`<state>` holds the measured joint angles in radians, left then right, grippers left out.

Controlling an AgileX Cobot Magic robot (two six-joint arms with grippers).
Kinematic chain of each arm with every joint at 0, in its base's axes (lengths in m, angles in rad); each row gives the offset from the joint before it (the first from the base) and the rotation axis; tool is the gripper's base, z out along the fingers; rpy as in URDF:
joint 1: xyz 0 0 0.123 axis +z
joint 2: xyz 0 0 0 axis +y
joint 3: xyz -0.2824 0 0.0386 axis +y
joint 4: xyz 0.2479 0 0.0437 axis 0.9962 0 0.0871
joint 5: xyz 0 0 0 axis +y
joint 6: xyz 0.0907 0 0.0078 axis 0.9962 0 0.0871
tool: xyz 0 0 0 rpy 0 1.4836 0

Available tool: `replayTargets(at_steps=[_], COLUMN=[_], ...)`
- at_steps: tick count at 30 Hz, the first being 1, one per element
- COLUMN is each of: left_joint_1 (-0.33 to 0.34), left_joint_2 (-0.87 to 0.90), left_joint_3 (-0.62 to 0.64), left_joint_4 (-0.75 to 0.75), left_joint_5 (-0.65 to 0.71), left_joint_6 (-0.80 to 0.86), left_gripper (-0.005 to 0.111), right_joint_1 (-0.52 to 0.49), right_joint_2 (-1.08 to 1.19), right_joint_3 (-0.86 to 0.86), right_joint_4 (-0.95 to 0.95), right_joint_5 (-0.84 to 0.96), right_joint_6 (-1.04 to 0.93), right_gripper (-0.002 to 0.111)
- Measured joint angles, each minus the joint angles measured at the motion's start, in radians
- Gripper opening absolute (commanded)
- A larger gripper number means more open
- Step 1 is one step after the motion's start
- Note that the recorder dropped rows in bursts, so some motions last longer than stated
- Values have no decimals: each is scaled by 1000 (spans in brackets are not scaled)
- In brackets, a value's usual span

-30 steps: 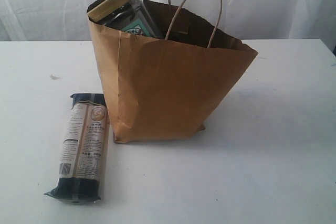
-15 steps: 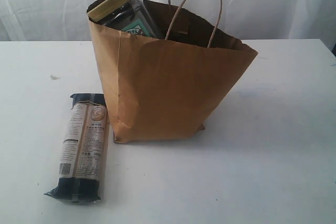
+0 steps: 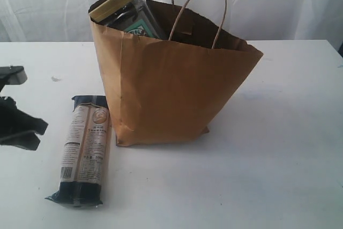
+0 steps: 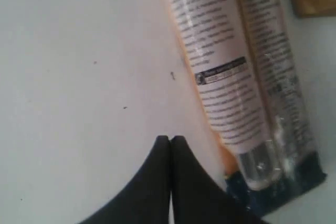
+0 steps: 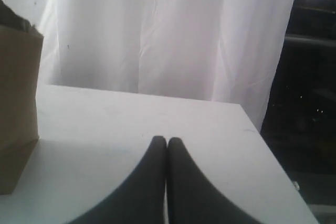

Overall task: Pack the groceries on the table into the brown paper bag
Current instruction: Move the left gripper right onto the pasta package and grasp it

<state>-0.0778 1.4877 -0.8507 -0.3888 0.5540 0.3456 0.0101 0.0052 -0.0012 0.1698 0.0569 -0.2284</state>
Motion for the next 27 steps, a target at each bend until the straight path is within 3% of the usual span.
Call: replayTargets(at_steps=[3,5,7,10,12,15,21,27], left_joint_1=[-2,-13,-37,-87,-116,-152,-167,-167], left_joint_2=[5,5,15,62,111,181,222,243], left_joint_3=[-117,-177,-213,-228,-228,-228,-228,-228], left_joint_4=[-2,-2,2,5,10,12,12,-10], left_joint_5=[112,114,55,-88,-195,-335,-484,-398], left_joint_6=[-15,-22,-22,-22,-22,-22,-33,-124], left_gripper=[0,2,12,43,73,106,105,105], right_joint_1=[0,0,0,0,0,0,0,0], right_joint_2=[0,0,0,0,0,0,0,0], right_joint_3=[0,0,0,0,0,0,0,0], right_joint_4=[0,0,0,0,0,0,0,0], right_joint_5=[-49,-51,-28,18,46,88,165,180], right_joint_6=[0,0,0,0,0,0,0,0], right_gripper=[0,0,0,0,0,0,0,0])
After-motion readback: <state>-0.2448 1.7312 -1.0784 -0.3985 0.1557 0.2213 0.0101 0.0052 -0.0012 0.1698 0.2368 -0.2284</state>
